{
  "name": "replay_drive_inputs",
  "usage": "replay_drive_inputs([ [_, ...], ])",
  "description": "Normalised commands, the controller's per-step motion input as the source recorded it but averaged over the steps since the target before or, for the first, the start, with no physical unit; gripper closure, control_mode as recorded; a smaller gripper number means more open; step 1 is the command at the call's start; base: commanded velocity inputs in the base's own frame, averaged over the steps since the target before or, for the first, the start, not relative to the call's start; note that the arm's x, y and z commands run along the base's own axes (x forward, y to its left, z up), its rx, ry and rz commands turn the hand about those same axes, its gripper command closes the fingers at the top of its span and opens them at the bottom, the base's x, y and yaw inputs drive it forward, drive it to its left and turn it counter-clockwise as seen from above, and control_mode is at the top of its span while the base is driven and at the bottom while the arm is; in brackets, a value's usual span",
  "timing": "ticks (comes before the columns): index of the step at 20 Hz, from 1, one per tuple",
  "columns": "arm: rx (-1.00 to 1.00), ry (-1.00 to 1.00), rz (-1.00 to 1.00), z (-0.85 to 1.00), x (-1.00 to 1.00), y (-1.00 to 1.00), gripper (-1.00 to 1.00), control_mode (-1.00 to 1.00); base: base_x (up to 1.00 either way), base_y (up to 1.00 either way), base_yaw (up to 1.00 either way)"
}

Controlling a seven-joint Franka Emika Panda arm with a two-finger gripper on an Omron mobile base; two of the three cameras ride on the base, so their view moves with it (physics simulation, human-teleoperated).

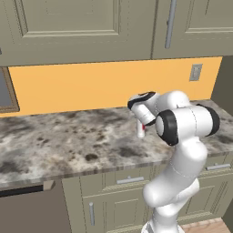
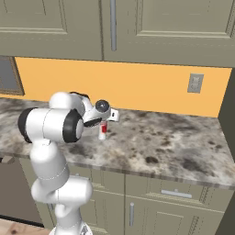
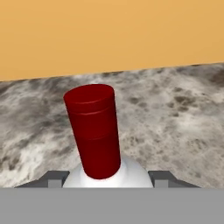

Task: Place the liquors on the top shelf of the fridge to keep them out of children's reach, and place the orange on lower shelves for easy access.

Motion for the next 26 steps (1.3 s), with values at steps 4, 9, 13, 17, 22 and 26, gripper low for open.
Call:
replay_drive_inputs([
  [4,0.0,-0.03,0.05,0.28,-0.24,0.02,1.0,-1.0,0.0,0.0,0.0],
  [9,-0.06,-0.14,0.08,0.95,-0.67,0.03,1.0,-1.0,0.0,0.0,0.0],
  [13,-0.07,-0.11,0.03,1.0,-0.86,0.01,1.0,-1.0,0.0,0.0,0.0],
  [17,-0.04,-0.05,0.0,1.0,-0.93,0.0,1.0,-1.0,0.0,0.0,0.0],
  [22,-0.01,-0.01,0.0,1.0,-0.98,0.0,1.0,-1.0,0.0,0.0,0.0],
  [26,0.0,0.0,0.0,1.0,-0.87,0.0,1.0,-1.0,0.0,0.0,0.0],
])
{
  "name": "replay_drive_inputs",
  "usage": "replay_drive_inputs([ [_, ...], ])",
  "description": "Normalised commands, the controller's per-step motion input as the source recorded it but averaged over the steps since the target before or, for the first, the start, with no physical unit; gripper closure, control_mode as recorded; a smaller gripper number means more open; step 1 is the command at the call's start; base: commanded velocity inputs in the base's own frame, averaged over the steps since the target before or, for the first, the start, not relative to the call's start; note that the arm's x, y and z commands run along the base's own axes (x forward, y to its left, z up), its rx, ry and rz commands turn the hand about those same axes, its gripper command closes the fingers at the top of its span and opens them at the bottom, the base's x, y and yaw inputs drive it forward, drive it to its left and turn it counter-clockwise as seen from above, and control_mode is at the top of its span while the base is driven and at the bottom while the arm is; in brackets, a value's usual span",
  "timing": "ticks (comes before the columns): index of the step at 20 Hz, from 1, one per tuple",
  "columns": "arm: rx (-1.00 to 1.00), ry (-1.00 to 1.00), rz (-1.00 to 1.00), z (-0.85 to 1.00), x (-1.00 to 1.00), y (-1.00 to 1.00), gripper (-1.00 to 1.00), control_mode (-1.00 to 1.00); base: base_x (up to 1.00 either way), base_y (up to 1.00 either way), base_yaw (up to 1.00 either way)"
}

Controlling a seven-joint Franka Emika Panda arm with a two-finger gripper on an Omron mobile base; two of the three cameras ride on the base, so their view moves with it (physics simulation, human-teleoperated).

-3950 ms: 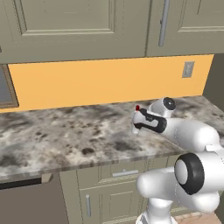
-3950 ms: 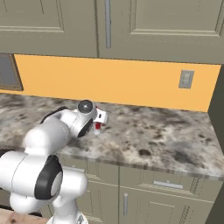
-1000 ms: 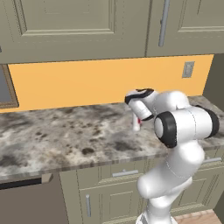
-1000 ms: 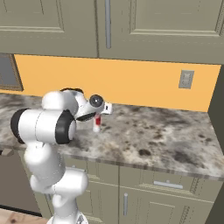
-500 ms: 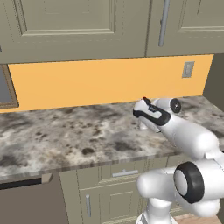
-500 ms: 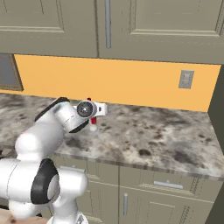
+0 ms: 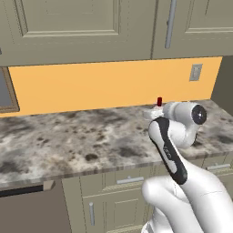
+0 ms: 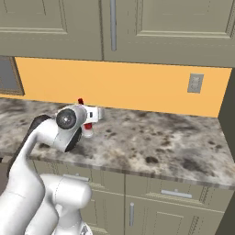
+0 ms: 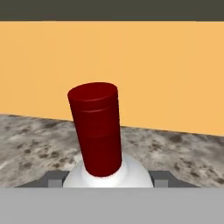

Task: Place the liquors on the top shelf of the fridge to keep them out of children's reach, and place the orange on lower shelves for easy access.

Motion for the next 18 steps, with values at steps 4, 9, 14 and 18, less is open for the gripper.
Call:
replay_drive_inputs([
  [4,0.0,0.02,0.0,1.0,-0.81,0.01,1.0,-1.0,0.0,0.0,0.0],
  [9,-0.04,0.08,0.0,0.96,-0.65,0.13,1.0,-1.0,0.0,0.0,0.0],
  [14,-0.05,0.13,-0.03,0.71,-0.74,0.12,1.0,-1.0,0.0,0.0,0.0],
  [18,-0.09,0.13,-0.02,0.09,-0.59,0.0,1.0,-1.0,0.0,0.0,0.0],
])
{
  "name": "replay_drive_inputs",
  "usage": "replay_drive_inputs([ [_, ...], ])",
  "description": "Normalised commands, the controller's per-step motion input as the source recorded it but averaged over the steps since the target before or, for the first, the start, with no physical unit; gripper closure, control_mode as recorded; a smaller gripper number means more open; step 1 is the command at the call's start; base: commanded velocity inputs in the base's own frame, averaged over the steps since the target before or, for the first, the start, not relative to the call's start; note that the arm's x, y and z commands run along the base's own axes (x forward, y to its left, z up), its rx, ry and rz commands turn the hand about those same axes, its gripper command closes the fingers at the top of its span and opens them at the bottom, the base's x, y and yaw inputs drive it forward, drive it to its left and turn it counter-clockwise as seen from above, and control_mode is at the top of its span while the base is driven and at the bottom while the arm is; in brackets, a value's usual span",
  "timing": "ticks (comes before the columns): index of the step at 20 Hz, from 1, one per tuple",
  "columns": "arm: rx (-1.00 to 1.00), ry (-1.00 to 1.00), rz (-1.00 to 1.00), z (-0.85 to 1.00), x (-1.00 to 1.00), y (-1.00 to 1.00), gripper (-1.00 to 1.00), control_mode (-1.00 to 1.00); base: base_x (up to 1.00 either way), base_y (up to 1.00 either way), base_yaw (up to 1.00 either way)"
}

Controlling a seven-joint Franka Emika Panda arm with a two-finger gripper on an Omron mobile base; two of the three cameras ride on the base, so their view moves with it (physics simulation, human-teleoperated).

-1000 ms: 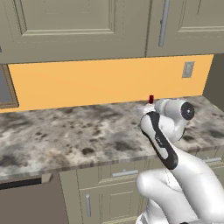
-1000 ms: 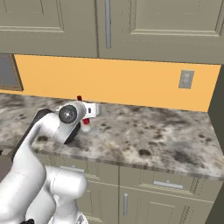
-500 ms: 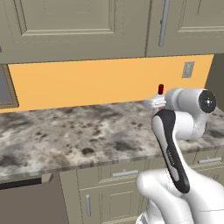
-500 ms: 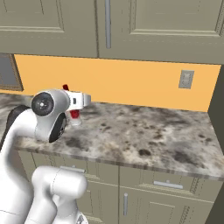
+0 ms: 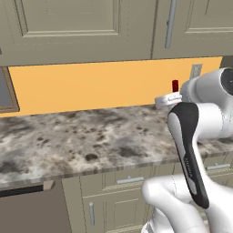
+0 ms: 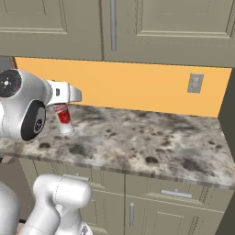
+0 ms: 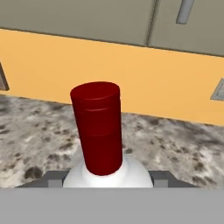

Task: Place the liquors on the top shelf of the fridge to keep them out of children's reach, and place the orange on lower shelves for easy access.

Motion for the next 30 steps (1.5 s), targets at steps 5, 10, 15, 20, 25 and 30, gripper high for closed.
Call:
replay_drive_inputs([
  [5,-0.11,0.09,-0.01,0.0,-0.38,0.0,1.0,-1.0,0.0,0.0,0.0],
  [10,-0.04,0.04,-0.03,0.0,-0.04,0.0,1.0,-1.0,0.0,0.0,0.0],
  [15,0.0,0.0,-0.01,0.0,0.0,0.0,1.0,-1.0,0.0,0.0,0.0],
  [20,0.0,0.0,0.0,-0.01,-0.01,0.0,1.0,-1.0,0.0,0.0,0.0],
  [25,0.0,0.0,0.0,0.0,0.0,0.0,1.0,1.0,-0.29,-0.25,-0.07],
  [30,0.0,0.0,0.0,0.0,0.0,0.0,1.0,1.0,-0.24,-0.66,-0.17],
])
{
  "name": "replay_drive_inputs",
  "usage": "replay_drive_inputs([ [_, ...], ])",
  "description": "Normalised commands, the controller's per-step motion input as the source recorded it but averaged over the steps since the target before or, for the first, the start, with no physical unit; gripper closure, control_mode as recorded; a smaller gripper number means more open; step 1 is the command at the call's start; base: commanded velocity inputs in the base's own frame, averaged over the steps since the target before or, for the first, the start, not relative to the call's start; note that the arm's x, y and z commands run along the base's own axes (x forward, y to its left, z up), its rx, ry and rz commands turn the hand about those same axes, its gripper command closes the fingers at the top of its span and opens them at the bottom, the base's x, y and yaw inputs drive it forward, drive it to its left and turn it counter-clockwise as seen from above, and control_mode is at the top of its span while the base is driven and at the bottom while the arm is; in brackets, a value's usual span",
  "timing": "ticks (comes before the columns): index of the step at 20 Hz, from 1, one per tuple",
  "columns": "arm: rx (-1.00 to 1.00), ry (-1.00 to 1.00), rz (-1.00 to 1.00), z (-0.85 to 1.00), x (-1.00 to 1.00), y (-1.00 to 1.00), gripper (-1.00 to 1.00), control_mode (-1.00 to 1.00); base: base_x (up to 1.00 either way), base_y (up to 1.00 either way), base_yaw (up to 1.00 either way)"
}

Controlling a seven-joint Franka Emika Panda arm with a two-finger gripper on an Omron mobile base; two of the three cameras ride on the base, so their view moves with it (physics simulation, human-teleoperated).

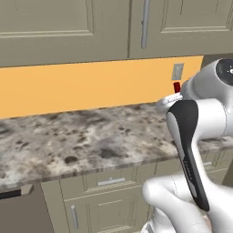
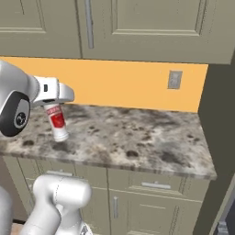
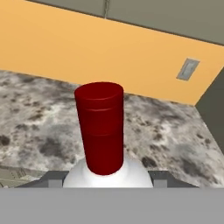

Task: Place the liquors on the top shelf of the fridge to keep them out of children's reach, and place the orange on lower shelves for easy access.

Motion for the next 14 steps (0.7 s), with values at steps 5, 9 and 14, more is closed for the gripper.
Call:
replay_drive_inputs([
  [5,0.0,0.0,0.0,0.0,0.0,0.0,1.0,1.0,-0.13,-0.79,-0.18],
  [9,0.0,0.0,0.0,0.0,0.0,0.0,1.0,1.0,-0.39,-0.61,-0.07],
  [14,0.0,0.0,0.0,0.0,0.0,0.0,1.0,1.0,-0.69,-0.34,0.0],
])
